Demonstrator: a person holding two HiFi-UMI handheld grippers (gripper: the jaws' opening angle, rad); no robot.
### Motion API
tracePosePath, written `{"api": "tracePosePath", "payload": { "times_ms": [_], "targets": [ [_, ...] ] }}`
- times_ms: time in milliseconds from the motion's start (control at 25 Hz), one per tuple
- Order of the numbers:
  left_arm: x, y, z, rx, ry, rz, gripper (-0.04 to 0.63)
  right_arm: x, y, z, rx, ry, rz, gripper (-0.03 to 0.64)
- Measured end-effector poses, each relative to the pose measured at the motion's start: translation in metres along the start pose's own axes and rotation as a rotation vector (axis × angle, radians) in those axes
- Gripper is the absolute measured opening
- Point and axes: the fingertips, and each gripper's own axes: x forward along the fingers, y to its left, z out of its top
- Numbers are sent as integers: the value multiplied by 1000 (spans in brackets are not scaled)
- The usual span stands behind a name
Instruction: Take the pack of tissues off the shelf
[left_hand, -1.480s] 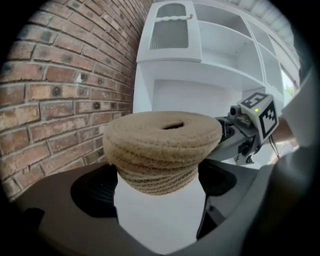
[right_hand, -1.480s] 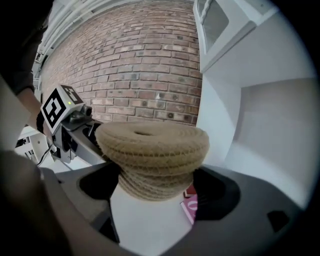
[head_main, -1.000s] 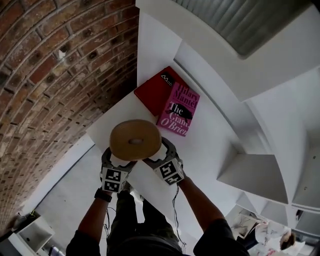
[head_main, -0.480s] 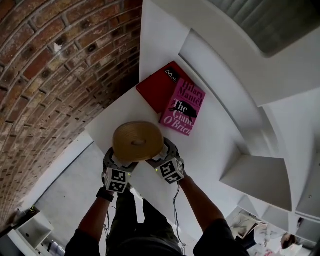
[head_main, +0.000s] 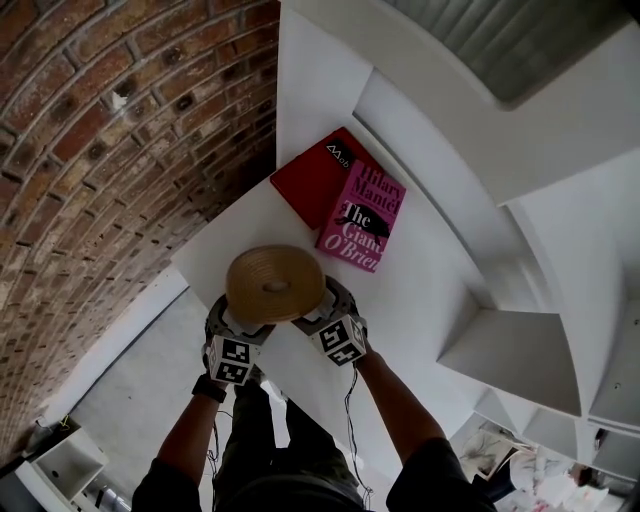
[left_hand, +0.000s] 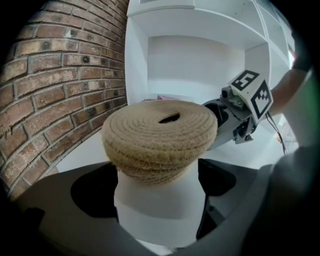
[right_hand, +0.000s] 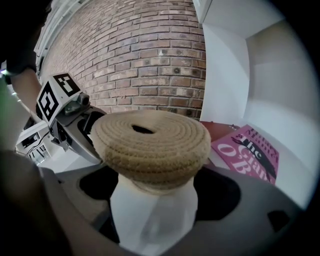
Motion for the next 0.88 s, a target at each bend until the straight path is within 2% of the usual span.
{"api": "tracePosePath", "payload": {
  "times_ms": [360, 560, 640, 880],
  "targets": [
    [-30, 12, 3, 29, 20, -2, 506, -34, -12, -3, 35, 19, -44, 471],
    [-68, 19, 16, 43, -2, 3, 494, -72, -16, 15, 83, -9, -81, 466],
    [-84, 23, 29, 42, -33, 18, 459, -89, -18, 30, 80, -38, -105, 435],
    [-139, 24, 88, 50, -178, 67, 324, -146, -16, 87, 52, -168, -188, 283]
  ]
}}
